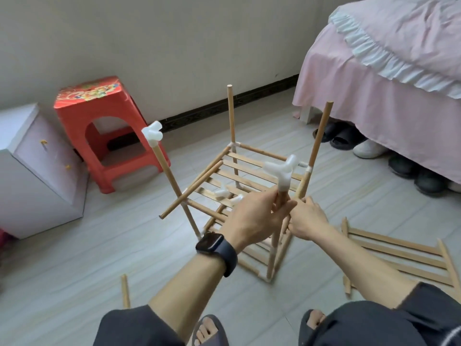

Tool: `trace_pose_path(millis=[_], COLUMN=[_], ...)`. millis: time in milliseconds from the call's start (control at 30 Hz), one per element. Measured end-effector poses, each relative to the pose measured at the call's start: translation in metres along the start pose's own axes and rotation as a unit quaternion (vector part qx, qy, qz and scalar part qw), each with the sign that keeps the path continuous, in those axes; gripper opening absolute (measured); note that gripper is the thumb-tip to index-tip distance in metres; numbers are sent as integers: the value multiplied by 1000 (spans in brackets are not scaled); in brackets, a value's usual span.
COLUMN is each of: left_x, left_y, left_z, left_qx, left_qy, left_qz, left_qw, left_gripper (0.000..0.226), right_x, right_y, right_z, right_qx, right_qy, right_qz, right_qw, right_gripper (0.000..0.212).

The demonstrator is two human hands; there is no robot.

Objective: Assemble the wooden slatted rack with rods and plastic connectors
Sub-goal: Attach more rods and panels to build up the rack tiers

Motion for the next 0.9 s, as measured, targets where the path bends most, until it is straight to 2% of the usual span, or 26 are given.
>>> trace_pose_path(millis=[67, 133, 233, 333, 467, 700, 900], left_x=[-15, -30, -55, -76, -95, -103, -95], left_y=[-15, -32, -60, -83, -100, -90, -84], left_z=[-12, -26, -54, -85, -114, -139, -151], left_qx=[-4, -18, -59, -110, -162, -196, -196], left_qy=[52, 72, 70, 13, -27, -47, -56], left_qz=[-17, -23, -9, 54, 133, 209, 244], left_qw=[999, 997, 996, 992, 977, 957, 948], left_gripper=[43, 35, 26, 12, 8, 13, 14], right_x=[6, 15, 21, 20, 20, 11, 1], right_y=[-8, -14, -21, -27, -26, -19, 20], right_z=[-7, -16, -28, -39, -58, -109, -144], right_qx=[-22, -52, -110, -156, -197, -203, -102], right_qy=[-59, -102, -94, -46, -10, -72, 2], right_qz=[21, 20, -2, -24, -52, -91, 32], right_qw=[998, 993, 990, 986, 979, 972, 994], right_gripper=[40, 38, 42, 47, 32, 28, 58])
Point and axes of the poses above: each hand's wrist, its own y-axis towards the middle knuckle, its own x-axis out of the palm, z = x × y, the point moved 1 cm from there along y, towards the middle knuckle, and after that the axes turned 7 degrees about -z, right-handed, at the moved point
